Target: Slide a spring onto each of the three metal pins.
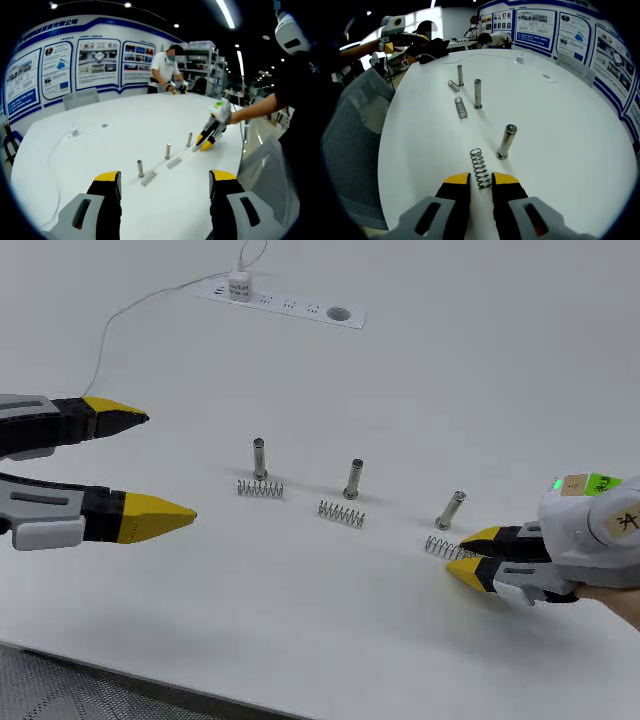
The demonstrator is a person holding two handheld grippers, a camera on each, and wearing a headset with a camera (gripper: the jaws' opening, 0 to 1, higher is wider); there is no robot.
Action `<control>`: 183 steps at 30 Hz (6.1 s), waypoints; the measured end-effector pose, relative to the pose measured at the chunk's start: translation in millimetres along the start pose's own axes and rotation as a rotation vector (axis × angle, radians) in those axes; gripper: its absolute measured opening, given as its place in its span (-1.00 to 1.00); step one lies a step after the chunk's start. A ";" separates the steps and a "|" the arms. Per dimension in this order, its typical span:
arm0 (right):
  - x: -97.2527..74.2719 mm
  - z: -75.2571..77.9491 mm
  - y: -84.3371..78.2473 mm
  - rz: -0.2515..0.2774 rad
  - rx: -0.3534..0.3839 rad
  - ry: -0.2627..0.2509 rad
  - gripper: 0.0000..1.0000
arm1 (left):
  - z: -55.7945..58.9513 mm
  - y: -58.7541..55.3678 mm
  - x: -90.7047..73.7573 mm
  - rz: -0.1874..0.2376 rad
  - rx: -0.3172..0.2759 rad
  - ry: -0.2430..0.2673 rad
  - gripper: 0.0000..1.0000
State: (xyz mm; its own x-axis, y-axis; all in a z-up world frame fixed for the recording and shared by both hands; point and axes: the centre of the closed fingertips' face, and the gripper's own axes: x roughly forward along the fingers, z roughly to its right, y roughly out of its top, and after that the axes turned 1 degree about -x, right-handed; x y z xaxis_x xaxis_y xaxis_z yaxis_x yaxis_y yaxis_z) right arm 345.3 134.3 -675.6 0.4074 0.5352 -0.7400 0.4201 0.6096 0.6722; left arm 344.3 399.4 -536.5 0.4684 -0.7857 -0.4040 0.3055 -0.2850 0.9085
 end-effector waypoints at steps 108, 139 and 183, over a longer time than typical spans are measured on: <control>-33.3 -121.6 126.2 0.103 -0.494 0.187 -0.78 | 119.3 -1.5 98.4 -0.060 0.248 -0.336 -0.49; -41.4 -117.9 133.5 0.142 -0.488 0.170 -0.75 | 126.0 5.7 95.0 -0.050 0.330 -0.362 -0.79; -65.3 -127.0 161.5 0.317 -0.302 0.286 -0.78 | 123.3 7.1 95.2 -0.063 0.424 -0.343 -0.79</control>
State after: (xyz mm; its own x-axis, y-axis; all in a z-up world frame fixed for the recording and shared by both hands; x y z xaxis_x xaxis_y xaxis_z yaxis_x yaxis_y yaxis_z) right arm 283.5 272.1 -521.7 0.2209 0.8337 -0.5061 0.0426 0.5102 0.8590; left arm 288.8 254.9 -555.4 0.1411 -0.8738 -0.4653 -0.0704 -0.4777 0.8757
